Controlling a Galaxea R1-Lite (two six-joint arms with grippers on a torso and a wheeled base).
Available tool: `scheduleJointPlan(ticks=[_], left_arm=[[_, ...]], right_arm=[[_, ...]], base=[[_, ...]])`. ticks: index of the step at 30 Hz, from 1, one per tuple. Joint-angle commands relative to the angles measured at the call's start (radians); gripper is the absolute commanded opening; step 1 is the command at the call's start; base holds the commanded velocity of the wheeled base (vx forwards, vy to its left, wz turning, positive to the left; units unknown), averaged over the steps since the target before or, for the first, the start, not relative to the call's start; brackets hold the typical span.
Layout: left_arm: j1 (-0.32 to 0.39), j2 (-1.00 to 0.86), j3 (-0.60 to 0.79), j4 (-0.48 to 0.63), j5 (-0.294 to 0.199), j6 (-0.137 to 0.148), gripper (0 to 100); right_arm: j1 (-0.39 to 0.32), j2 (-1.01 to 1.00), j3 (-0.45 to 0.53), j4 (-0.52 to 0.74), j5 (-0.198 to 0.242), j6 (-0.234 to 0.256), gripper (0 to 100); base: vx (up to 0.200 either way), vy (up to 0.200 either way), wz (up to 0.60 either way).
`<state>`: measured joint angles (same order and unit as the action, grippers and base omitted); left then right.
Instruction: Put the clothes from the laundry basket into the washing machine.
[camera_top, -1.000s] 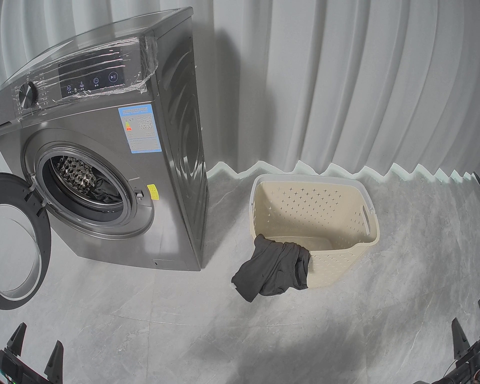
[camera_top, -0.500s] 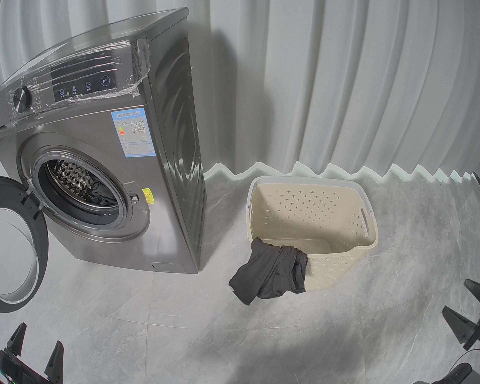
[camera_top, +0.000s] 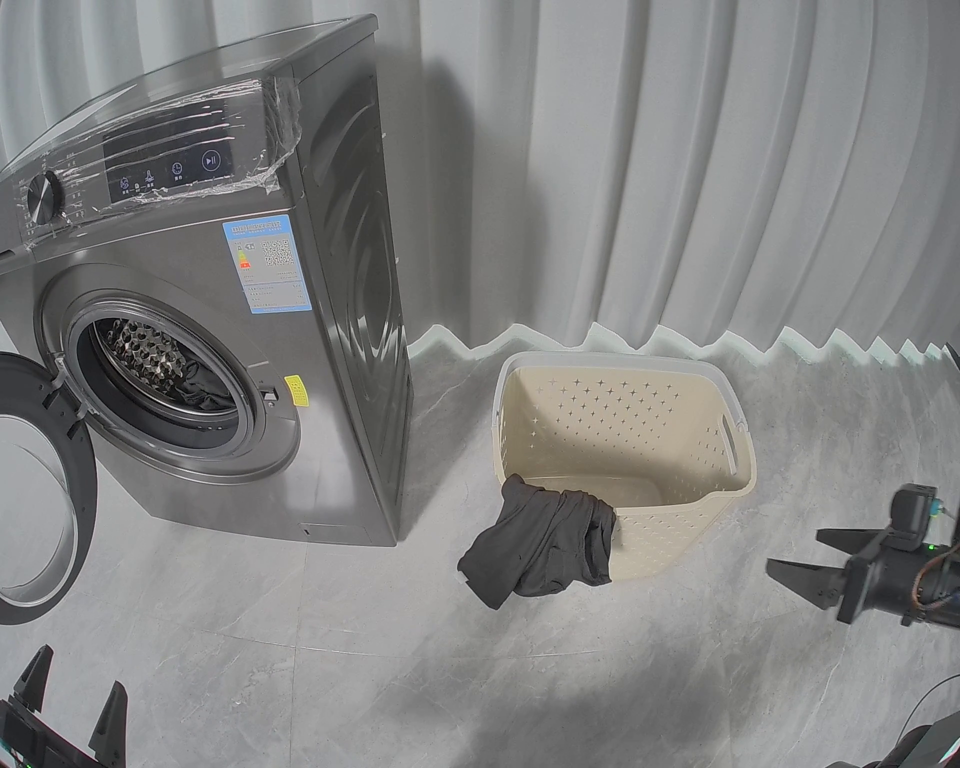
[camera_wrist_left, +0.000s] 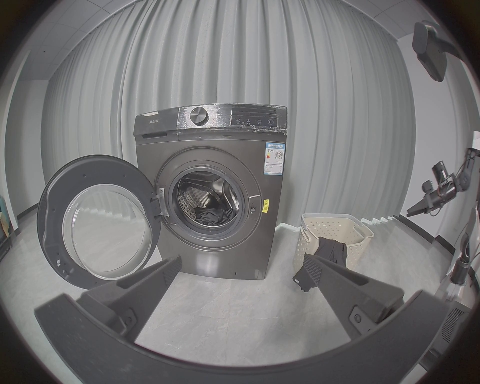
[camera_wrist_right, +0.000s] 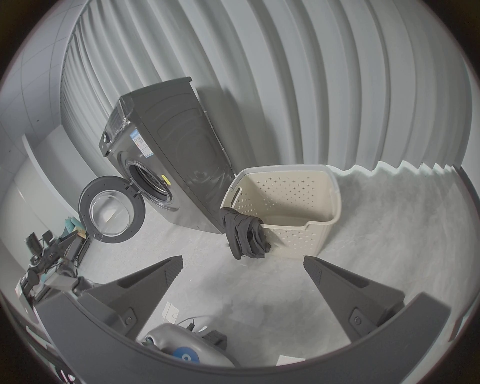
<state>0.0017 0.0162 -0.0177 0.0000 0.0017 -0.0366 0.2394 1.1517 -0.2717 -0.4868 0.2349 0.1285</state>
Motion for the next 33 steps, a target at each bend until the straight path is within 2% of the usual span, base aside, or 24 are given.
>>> scheduleJointPlan(ticks=[1,6,21,26,33], left_arm=[[0.0,-0.016,0.016,0.0,0.0,0.0,100],[0.0,-0.016,0.016,0.0,0.0,0.0,100],[0.0,-0.016,0.016,0.0,-0.002,0.0,100],[0.0,-0.016,0.016,0.0,-0.002,-0.002,100],[0.0,-0.016,0.016,0.0,-0.002,-0.002,100]], right_arm=[[0.241,0.579,-0.021,-0.415,-0.143,0.138,100],[0.252,0.729,-0.089,-0.484,-0.187,0.145,100],[0.244,0.912,-0.236,-0.481,-0.193,0.148,100],[0.248,0.996,-0.333,-0.473,-0.258,0.145,100],[0.247,1.077,-0.412,-0.472,-0.276,0.146,100]], base=[[0.0,0.0,0.0],[0.0,0.0,0.0],[0.0,0.0,0.0],[0.0,0.0,0.0],[0.0,0.0,0.0]])
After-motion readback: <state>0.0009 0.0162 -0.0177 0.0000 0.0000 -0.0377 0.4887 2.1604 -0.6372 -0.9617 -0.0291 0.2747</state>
